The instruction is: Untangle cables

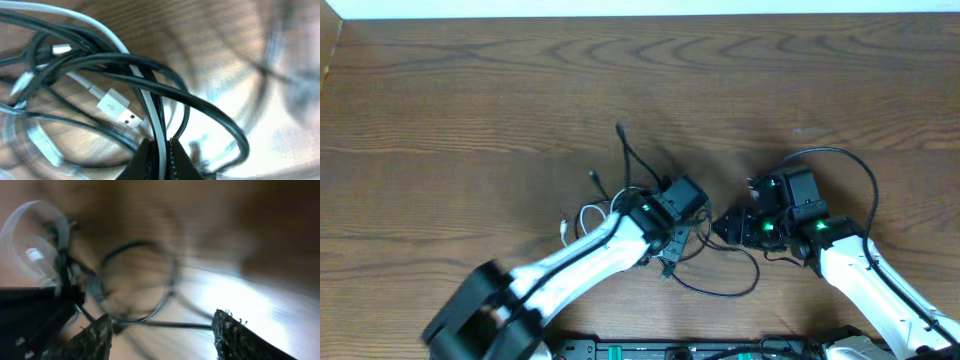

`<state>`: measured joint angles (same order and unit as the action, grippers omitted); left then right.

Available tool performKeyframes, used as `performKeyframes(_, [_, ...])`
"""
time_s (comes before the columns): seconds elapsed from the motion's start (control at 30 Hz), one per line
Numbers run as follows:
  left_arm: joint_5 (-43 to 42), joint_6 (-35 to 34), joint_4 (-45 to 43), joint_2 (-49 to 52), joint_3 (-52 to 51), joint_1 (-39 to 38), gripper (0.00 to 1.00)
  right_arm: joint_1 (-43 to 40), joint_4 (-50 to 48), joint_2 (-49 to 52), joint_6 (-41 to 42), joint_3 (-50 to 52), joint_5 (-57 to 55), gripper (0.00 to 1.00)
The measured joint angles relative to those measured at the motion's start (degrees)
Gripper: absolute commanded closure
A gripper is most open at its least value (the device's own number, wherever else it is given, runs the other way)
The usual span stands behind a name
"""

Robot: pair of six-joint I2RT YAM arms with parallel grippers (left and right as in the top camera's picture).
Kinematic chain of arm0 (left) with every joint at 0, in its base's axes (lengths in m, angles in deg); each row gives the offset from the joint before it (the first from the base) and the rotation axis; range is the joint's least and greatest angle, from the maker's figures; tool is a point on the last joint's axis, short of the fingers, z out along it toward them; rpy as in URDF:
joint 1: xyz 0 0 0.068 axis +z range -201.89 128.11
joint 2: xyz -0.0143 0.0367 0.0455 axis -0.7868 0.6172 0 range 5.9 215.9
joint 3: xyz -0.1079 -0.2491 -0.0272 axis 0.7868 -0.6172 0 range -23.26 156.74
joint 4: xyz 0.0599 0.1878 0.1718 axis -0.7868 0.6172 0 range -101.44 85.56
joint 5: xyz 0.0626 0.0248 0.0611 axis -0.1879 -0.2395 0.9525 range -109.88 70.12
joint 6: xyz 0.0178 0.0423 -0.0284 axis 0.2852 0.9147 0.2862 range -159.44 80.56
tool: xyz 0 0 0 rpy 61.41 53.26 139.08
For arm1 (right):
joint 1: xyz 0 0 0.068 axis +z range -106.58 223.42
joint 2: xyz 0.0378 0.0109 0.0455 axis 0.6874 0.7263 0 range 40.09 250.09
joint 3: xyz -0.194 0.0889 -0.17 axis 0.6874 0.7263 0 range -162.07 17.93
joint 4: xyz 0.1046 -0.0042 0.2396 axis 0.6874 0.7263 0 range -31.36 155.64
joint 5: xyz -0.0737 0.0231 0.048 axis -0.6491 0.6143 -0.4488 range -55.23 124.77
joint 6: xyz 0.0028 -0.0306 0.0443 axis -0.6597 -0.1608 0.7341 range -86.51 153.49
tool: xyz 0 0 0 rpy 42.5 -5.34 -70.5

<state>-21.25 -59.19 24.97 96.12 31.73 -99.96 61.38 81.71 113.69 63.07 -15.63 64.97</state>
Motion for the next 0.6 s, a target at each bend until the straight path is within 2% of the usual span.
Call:
performKeyframes(0.17, [-0.3, 8.3, 3.6, -11.8, 0.2, 0.1, 0.92, -1.8, -9.7, 0.0, -4.4, 0.2, 16.0, 0.49])
performKeyframes(0.27, [-3.5, 13.3, 3.6, -19.3, 0.3, 0.8, 0.92, -3.2, -18.1, 0.0, -5.3, 0.3, 25.2, 0.51])
performKeyframes(0.4, [-12.6, 20.2, 4.0, -27.8, 0.4, 3.9, 0.93, -4.9, -30.6, 0.0, -3.3, 0.3, 35.2, 0.5])
performKeyframes(0.6, [-30.0, 29.8, 6.3, -32.2, 0.5, 9.5, 0.93, -6.2, -39.9, 0.0, 3.1, 0.3, 41.4, 0.5])
